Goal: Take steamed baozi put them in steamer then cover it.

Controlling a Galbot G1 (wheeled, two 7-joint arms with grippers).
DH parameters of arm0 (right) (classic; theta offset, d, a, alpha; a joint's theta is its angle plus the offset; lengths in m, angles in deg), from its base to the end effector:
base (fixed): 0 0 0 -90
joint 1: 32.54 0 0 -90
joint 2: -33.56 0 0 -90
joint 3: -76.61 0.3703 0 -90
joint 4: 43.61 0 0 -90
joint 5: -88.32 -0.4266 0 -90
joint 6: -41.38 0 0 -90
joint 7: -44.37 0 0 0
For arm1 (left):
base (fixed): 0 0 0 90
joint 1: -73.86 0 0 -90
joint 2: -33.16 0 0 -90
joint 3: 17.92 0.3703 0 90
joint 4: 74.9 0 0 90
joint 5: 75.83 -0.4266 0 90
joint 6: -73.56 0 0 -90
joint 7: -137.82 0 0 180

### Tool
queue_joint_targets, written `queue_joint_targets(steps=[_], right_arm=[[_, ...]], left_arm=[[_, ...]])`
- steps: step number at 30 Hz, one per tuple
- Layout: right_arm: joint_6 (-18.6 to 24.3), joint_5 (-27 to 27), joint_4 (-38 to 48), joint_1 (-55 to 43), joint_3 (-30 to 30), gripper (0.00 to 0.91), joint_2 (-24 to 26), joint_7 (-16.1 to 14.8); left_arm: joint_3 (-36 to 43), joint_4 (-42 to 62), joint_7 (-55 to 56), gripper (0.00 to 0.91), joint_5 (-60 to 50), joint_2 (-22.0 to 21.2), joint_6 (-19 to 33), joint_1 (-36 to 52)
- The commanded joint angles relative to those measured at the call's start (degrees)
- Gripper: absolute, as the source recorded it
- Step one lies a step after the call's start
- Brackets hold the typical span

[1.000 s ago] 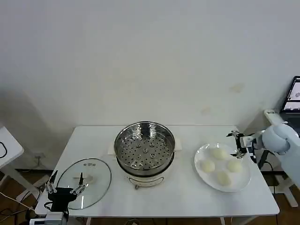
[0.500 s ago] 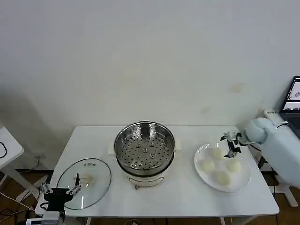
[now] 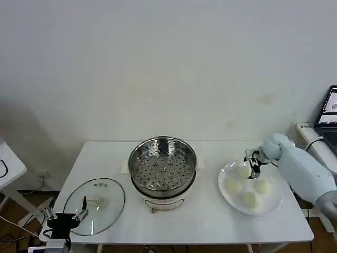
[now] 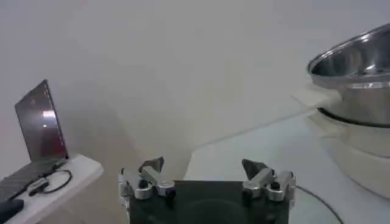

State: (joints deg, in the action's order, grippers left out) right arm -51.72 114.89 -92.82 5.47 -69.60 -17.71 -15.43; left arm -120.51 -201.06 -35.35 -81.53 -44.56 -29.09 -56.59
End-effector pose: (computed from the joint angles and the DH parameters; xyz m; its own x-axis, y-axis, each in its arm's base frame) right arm 0.6418 -0.1966 -0.2737 -0.2962 -0.0027 0.9551 -0.9546 -0.0310 -0.2962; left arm 0.1910 0.0986 -0.2941 -0.9510 -0.2393 0.1957 -0.1396 0.8973 0.4188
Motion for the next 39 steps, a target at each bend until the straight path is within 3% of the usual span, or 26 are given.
queue_joint_targets(steps=[1,12,20,26,30,34,39], right_arm=[[0.0,1.7,2.9,-0.7,-0.5,0.867,-1.8,-0.1],[-0.3,0.6,1.5,-0.5,-0.9,0.665,-0.9,-0.3],[-0.9,-3.0,-4.5,-2.2,-3.1,0.665,2.5,-0.7],[-2.2,-11.1,-16.3,-11.2,-11.2,0.665,9.5,-1.7],[-2.9,-17.0,-20.7,-19.8,-16.8,0.665,11.4,-2.3],[-3.2,-20.6,-22.1,-26.0,-20.4,0.675,10.3,-2.9],[-2.8,-26.5,-21.4,-35.4,-26.3,0.675,5.2,-3.1]], left_arm=[[0.1,0.1,0.0,0.907,-0.1,0.1,0.0,0.0],[0.2,-0.1,0.0,0.907,-0.1,0.0,0.0,-0.1],[0.7,-0.1,-0.2,0.907,-0.1,0.1,-0.2,-0.2],[0.9,0.0,-0.4,0.907,0.0,0.7,-0.4,0.2],[1.1,0.2,-0.3,0.907,0.2,1.0,-0.5,0.5],[1.3,0.0,-0.3,0.907,0.1,1.1,-0.5,0.5],[1.0,-0.2,-0.3,0.907,0.1,1.2,-0.5,0.3]])
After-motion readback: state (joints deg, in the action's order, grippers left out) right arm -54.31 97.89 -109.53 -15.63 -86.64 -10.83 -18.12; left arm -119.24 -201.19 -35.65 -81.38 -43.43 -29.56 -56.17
